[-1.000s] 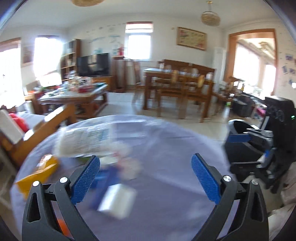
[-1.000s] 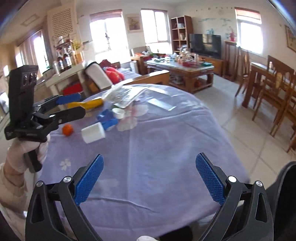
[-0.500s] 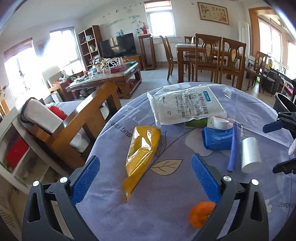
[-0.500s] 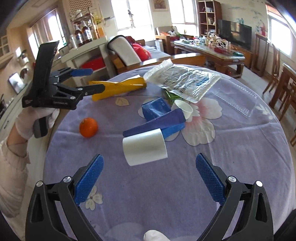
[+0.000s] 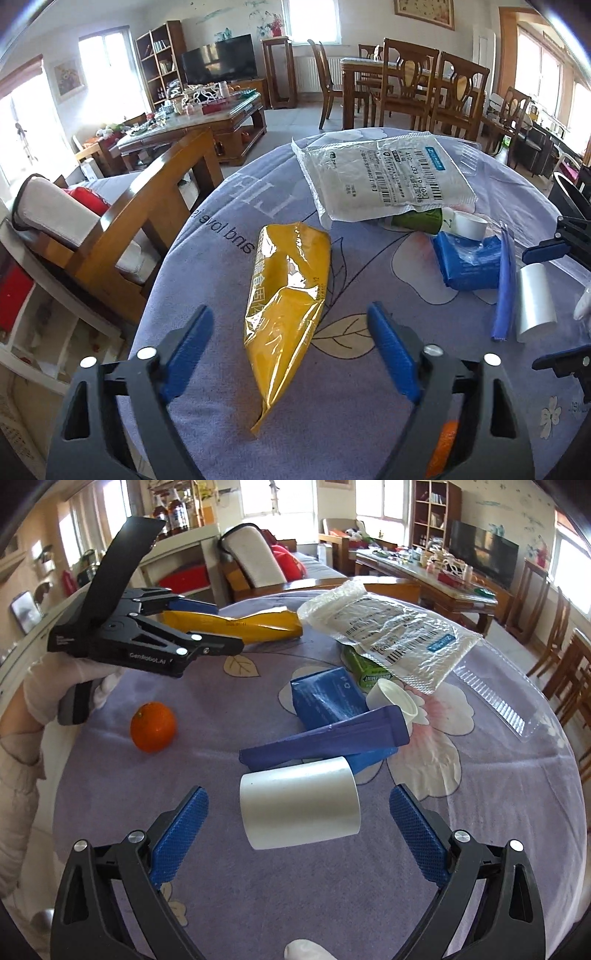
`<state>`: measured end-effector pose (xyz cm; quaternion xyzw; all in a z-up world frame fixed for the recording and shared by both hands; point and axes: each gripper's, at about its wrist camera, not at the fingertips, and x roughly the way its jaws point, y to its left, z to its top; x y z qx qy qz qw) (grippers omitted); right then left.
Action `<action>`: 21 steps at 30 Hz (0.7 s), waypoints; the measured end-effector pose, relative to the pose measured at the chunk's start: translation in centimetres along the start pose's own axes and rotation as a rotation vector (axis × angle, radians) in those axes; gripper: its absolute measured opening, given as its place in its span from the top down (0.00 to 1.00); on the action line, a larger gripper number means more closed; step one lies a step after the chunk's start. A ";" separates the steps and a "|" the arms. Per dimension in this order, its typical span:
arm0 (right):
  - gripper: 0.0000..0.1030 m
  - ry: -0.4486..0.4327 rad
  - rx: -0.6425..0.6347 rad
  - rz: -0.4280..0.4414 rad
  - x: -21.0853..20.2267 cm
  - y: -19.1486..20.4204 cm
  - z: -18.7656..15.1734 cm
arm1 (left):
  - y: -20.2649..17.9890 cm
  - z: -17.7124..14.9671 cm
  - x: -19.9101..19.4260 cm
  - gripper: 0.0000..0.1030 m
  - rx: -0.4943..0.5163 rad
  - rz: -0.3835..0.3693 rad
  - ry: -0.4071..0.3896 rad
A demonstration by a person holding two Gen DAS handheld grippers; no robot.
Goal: Collect trash
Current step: 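Grasp the white tape roll with the right gripper while the left gripper grasps the yellow wrapper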
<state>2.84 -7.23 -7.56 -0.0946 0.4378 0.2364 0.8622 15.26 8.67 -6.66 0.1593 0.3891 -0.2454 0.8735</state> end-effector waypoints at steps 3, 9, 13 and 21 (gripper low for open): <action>0.32 -0.002 -0.020 -0.033 0.2 0.2 0.1 | 0.9 0.1 0.3 0.55 -0.045 -0.008 0.023; 0.51 0.006 -0.033 -0.026 0.3 0.2 -0.1 | 1.3 0.0 -0.5 0.66 -0.078 -0.007 -0.003; 0.51 0.014 -0.037 -0.004 -0.1 -0.1 -0.6 | 0.7 0.0 -1.0 0.74 -0.073 -0.030 -0.003; 0.51 -0.023 -0.011 0.003 -2.9 -1.2 -2.1 | -1.5 0.5 -4.7 0.74 -0.094 -0.081 -0.101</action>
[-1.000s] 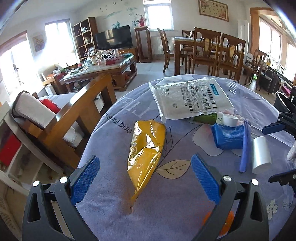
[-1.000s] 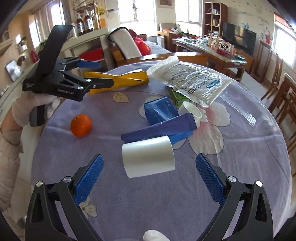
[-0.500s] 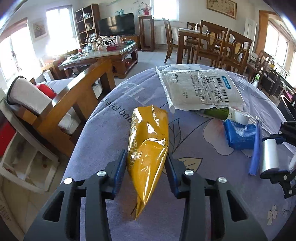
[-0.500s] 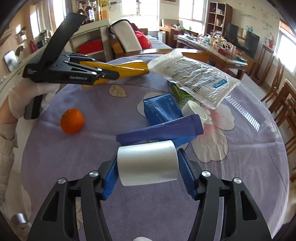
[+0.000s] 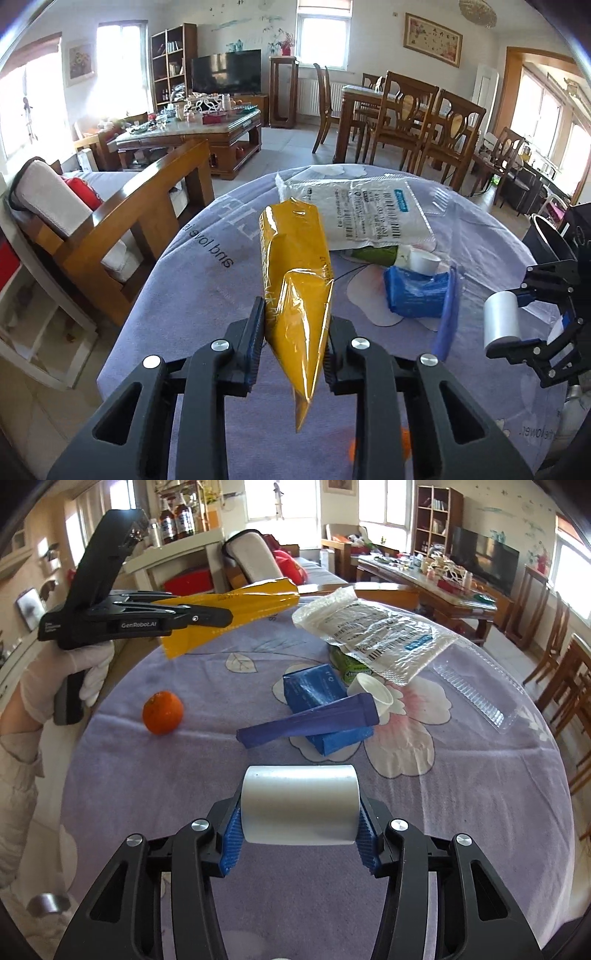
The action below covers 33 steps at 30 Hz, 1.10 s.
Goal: Collect trash
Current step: 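Grasp the white tape roll with the right gripper while the left gripper grasps the yellow wrapper, then carry the tape roll and yellow wrapper over the bin and open both grippers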
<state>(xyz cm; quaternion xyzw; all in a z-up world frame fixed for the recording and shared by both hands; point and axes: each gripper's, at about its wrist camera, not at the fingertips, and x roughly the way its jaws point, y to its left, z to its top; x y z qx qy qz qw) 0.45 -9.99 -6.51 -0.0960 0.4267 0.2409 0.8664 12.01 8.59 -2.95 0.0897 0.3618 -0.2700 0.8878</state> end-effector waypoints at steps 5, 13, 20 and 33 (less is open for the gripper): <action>0.51 -0.027 0.022 -0.014 -2.2 -1.3 -1.0 | -2.9 0.8 -1.5 0.73 0.024 -0.031 -0.048; 0.51 -0.082 0.078 -0.074 -6.9 -4.7 -3.6 | -9.6 2.6 -1.7 0.73 0.086 -0.109 -0.096; 0.51 -0.138 0.169 -0.140 -12.2 -9.6 -7.6 | -16.9 4.5 -0.2 0.73 0.169 -0.186 -0.109; 0.51 -0.211 0.380 -0.262 -20.1 -18.7 -17.2 | -30.7 6.5 3.4 0.73 0.308 -0.346 -0.096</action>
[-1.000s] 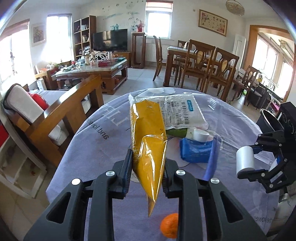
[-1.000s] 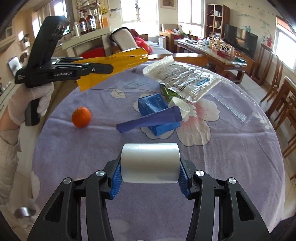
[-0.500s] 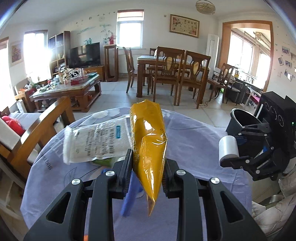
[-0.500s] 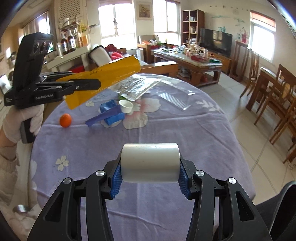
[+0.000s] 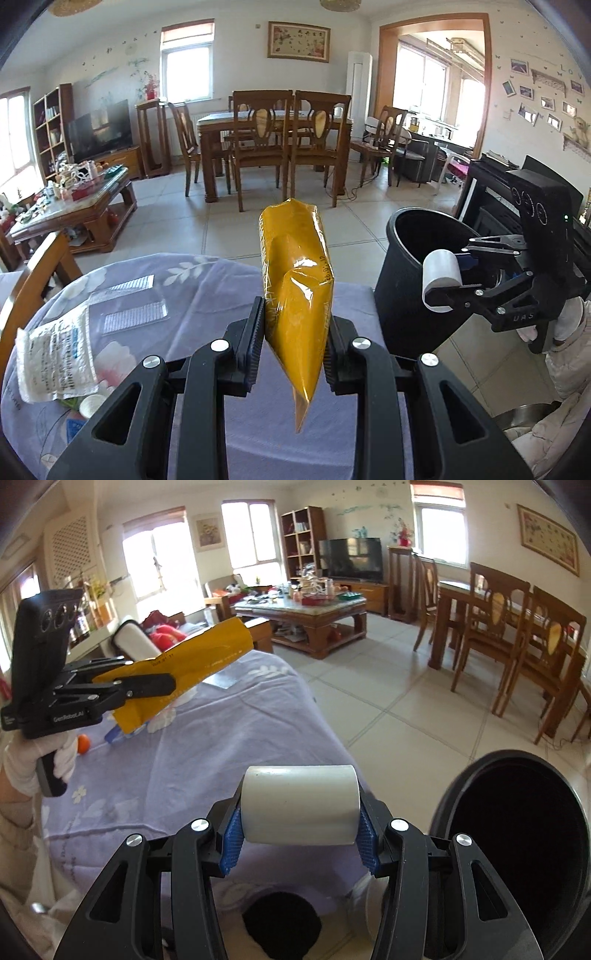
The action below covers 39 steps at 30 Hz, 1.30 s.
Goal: Collect trash
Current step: 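Carry the tape roll and yellow wrapper over the bin and open both grippers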
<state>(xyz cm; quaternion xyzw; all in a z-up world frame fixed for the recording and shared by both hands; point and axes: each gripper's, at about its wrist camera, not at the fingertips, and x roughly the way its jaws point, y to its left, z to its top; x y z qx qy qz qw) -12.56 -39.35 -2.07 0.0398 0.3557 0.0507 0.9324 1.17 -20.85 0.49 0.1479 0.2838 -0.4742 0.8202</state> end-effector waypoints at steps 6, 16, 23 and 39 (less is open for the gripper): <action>0.51 -0.039 0.086 -0.062 -3.0 -5.5 -1.8 | -5.1 1.8 3.8 0.73 0.060 -0.096 0.014; 0.51 -0.022 0.214 -0.171 -5.5 -14.4 -6.2 | -13.6 2.7 10.4 0.73 0.149 -0.275 0.076; 0.51 0.059 0.290 -0.247 -5.2 -19.4 -9.6 | -18.3 3.4 15.1 0.72 0.191 -0.364 0.149; 0.51 0.213 0.299 -0.261 -3.0 -21.3 -12.6 | -20.7 3.0 21.4 0.68 0.311 -0.329 0.396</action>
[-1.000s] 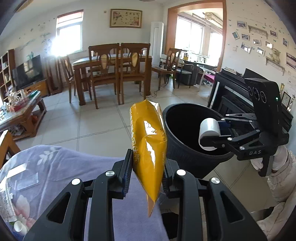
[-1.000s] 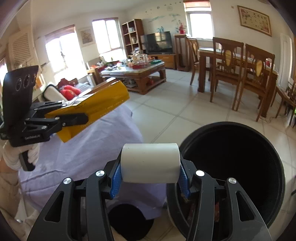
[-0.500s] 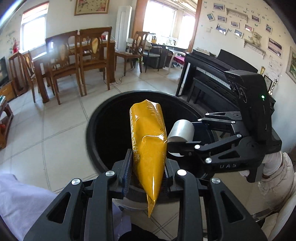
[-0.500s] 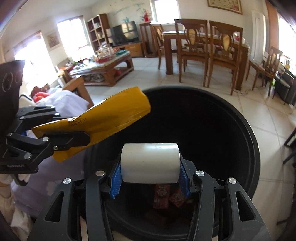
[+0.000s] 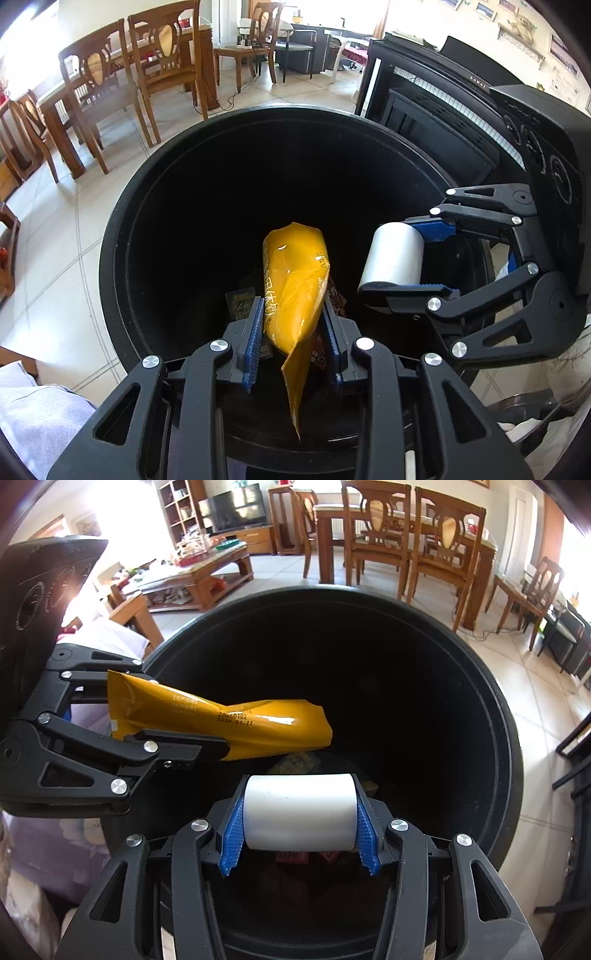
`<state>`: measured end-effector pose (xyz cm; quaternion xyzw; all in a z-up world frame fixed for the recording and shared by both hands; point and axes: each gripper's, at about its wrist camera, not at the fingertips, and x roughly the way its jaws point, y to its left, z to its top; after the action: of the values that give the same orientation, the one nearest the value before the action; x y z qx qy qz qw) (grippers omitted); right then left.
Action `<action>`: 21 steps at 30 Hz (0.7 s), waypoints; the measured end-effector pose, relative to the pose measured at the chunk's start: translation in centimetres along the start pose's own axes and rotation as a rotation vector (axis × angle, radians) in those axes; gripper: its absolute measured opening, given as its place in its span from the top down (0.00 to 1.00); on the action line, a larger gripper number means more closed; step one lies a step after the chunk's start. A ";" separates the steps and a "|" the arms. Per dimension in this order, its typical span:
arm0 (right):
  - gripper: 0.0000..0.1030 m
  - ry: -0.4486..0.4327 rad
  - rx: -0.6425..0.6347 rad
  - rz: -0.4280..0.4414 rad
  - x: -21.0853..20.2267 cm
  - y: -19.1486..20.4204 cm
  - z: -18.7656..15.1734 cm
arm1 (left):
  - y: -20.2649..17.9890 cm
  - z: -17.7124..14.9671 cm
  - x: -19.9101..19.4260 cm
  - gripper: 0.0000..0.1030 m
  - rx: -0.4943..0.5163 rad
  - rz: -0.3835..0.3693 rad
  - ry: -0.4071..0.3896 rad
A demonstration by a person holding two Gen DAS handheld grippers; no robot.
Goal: Collect trash
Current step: 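Carry the tape roll and yellow wrapper over the bin and open both grippers, then move both open grippers back toward the table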
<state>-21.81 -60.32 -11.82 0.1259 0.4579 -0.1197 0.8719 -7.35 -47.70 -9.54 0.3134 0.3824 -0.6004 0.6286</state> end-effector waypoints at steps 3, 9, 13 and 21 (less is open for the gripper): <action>0.40 -0.019 0.015 0.003 -0.2 0.2 -0.3 | -0.2 -0.1 -0.2 0.64 -0.006 0.013 -0.004; 0.36 -0.037 0.016 -0.007 -0.8 0.6 -0.4 | -0.5 -0.7 -2.0 0.46 -0.008 0.033 -0.072; 0.35 -0.065 0.022 -0.008 -1.7 1.1 -0.5 | -0.6 -1.5 -3.9 0.46 -0.031 0.041 -0.135; 0.27 -0.163 -0.027 0.045 -3.9 5.7 0.4 | 1.3 -6.9 -10.5 0.36 -0.151 0.074 -0.314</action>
<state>-21.81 -54.71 -7.76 0.1141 0.3841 -0.1034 0.9104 -6.68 -36.34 -4.16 0.1816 0.3117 -0.5878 0.7241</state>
